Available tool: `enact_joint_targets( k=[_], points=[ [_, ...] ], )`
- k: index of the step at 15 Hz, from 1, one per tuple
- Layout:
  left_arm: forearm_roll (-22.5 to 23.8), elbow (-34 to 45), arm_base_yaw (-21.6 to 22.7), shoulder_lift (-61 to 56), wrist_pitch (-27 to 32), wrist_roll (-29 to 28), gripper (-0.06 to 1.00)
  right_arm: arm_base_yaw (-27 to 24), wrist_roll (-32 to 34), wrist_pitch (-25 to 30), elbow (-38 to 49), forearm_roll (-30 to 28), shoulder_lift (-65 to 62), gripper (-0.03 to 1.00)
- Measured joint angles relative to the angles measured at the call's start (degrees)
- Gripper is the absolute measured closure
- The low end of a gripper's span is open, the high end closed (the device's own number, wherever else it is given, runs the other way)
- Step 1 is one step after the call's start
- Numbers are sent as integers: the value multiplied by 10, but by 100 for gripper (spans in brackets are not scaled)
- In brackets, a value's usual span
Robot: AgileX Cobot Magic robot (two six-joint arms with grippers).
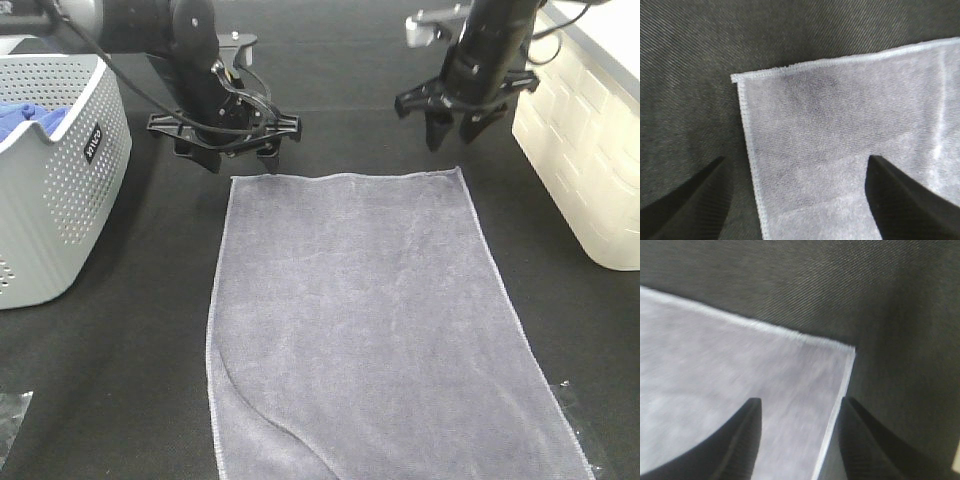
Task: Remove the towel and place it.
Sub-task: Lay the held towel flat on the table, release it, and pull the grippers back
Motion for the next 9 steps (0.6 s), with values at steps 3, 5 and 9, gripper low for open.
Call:
enact_joint_targets(
  k=[3,5,9],
  points=[
    [0,-4,0,5,6,17,24,-13,1,-3,-37,-2,49,51],
    [0,-4,0,5,6,23,24,-29,1,-6,-42,15,65,51],
    [0,-4,0,5,6,25,24,-33,1,-21,-44,21,91,55]
  ],
)
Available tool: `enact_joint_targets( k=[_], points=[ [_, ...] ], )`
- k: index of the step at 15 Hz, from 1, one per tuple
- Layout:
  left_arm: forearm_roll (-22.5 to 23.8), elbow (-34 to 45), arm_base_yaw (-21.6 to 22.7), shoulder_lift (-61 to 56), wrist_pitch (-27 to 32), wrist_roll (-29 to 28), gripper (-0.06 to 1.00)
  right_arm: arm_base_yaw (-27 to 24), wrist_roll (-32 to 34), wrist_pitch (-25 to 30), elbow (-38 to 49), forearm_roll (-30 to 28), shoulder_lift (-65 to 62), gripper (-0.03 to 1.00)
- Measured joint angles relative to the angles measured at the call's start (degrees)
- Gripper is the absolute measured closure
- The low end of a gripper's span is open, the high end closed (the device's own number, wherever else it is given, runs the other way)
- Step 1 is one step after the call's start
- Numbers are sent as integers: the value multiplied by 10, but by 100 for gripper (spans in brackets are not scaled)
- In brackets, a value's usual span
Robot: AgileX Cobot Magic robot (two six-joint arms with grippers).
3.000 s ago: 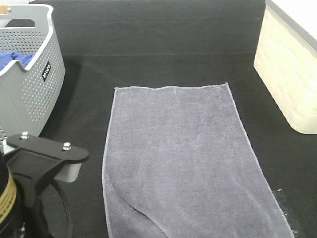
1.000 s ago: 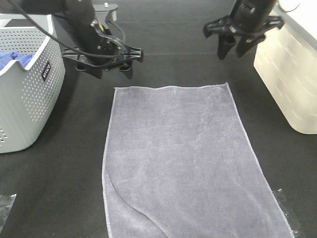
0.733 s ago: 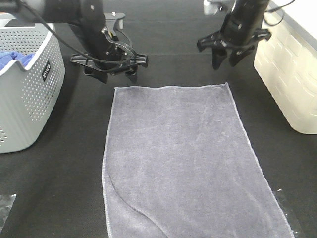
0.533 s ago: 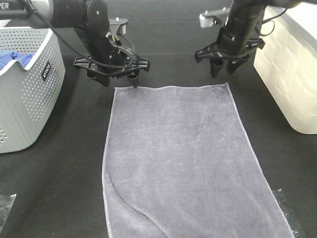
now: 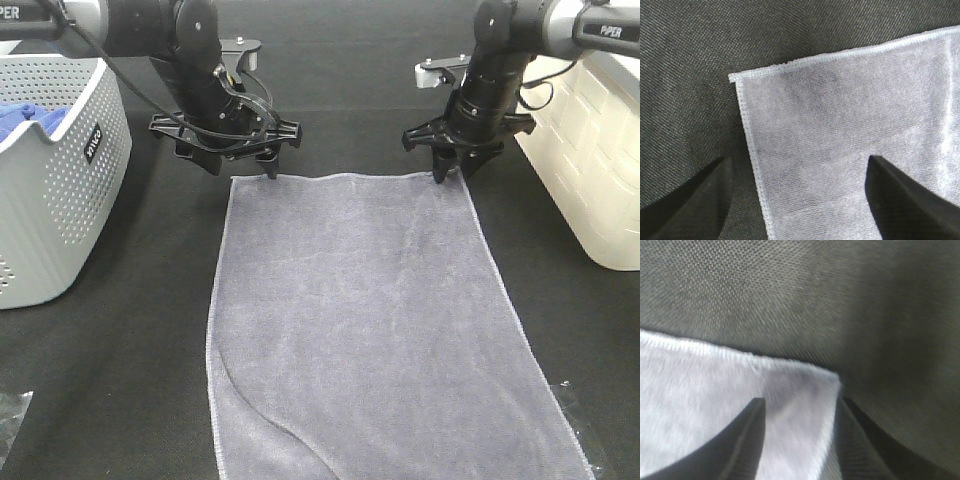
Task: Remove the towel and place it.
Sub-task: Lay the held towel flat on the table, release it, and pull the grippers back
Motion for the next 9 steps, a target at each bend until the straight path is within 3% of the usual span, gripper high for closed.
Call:
enact_joint_targets(
  k=[3,6,9],
  points=[
    [0,0,0,0,0,0,24,0,0,-2,0,0,15,64],
    [0,0,0,0,0,1,24,0,0,-2,0,2,15,92],
    [0,0,0,0,0,1,24,0,0,-1,0,3,15,97]
  ],
)
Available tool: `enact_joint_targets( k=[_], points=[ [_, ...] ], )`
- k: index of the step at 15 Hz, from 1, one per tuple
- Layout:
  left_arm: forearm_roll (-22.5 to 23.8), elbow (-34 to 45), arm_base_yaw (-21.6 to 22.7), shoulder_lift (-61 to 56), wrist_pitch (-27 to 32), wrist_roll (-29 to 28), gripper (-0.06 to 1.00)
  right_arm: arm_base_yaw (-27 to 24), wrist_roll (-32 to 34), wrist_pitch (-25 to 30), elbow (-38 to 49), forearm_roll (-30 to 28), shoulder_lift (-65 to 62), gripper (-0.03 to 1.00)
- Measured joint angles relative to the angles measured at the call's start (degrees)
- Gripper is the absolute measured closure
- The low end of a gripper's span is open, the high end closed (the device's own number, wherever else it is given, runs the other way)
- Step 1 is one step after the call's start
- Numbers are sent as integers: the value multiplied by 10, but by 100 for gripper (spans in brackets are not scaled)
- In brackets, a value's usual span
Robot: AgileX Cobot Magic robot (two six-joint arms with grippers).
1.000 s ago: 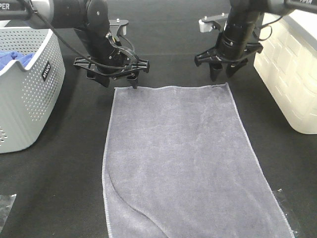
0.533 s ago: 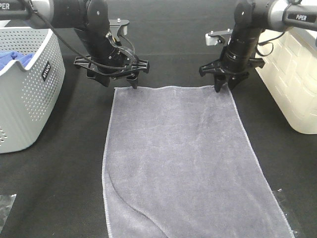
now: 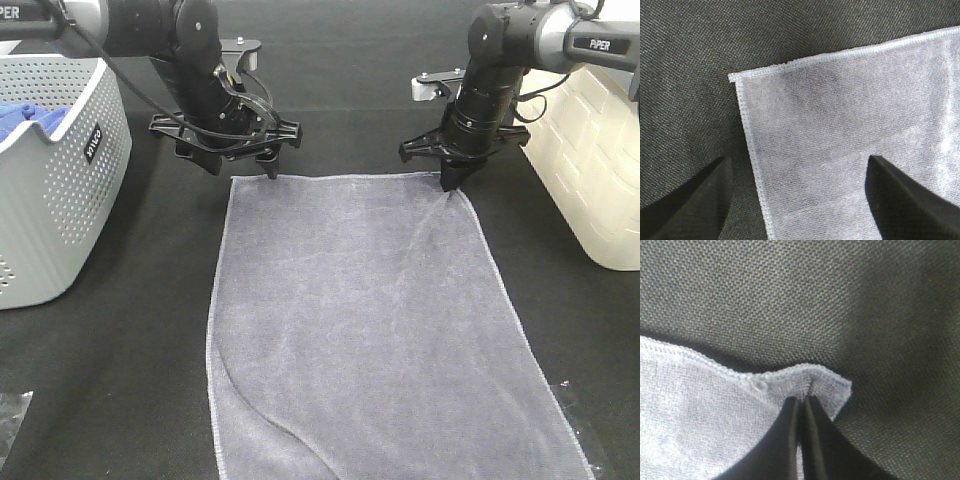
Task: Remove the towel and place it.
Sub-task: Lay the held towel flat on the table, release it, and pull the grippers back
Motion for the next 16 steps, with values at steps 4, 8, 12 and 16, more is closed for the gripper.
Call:
enact_joint_targets(
  k=[4,8,12,16],
  points=[
    [21,0,0,0,0,-2,24,0,0,8,0,-2,-6,97],
    [45,-1,12,21,-5,-41,30,0,0,13,0,-2,-10,97],
    [14,-17,42,53,-14,-37,30,0,0,13,0,-2,-10,97],
    [-6,-53,42,86,-17,-16,31,0,0,12,0,-2,-10,97]
  ],
)
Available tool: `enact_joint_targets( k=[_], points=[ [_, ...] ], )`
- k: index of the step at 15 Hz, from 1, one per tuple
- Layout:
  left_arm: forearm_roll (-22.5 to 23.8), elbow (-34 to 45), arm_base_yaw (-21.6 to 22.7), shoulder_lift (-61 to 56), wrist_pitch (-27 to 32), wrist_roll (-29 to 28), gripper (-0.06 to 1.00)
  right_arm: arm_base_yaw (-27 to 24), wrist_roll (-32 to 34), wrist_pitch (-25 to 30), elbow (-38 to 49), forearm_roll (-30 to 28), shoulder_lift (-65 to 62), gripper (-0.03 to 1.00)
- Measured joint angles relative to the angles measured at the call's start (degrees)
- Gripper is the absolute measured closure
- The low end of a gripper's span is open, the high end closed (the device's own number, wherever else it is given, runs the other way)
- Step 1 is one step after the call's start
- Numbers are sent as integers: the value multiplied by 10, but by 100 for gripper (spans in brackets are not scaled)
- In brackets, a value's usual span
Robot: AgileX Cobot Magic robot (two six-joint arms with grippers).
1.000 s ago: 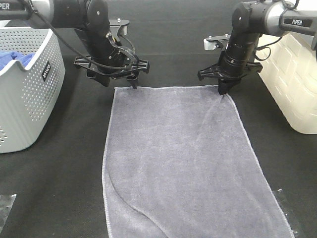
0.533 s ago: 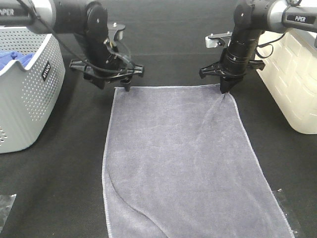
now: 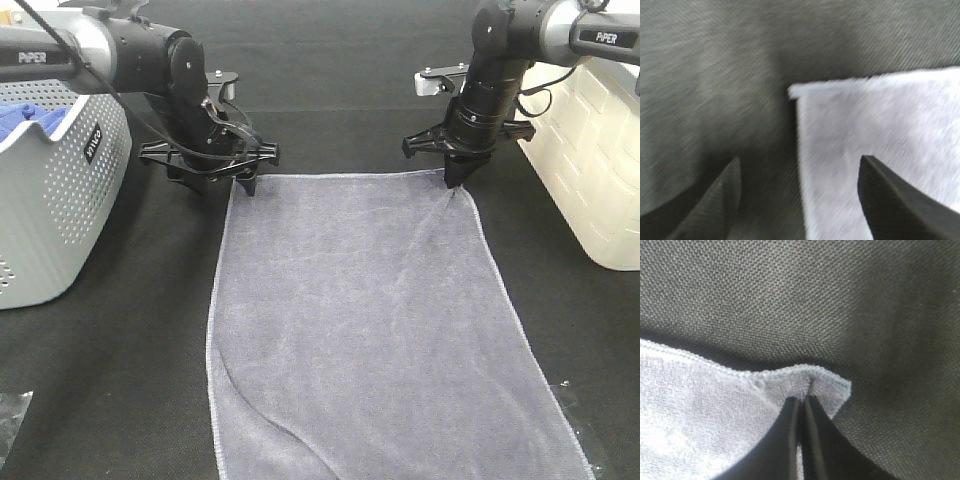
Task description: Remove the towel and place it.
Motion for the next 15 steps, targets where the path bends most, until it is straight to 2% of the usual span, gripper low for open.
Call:
enact_joint_targets(
  k=[2,5,7,10,11,12,15],
  points=[
    [-3,-12,0,10,-10,1,33,0,0,-1,0,0,0,97],
    [-10,-15,0,21,-11,2,45,0,0,-2,0,0,0,97],
    [-7,-15,0,21,-17,3,68,0,0,-2,0,0,0,97],
    [6,-15,0,21,-24,5,88,0,0,-2,0,0,0,97],
    [6,-15,0,21,-24,5,88,0,0,-2,0,0,0,97],
    [10,-15,0,21,-24,25,94,0,0,-2,0,0,0,97],
    [15,-15,0,21,-24,31,94,0,0,-2,0,0,0,97]
  ],
)
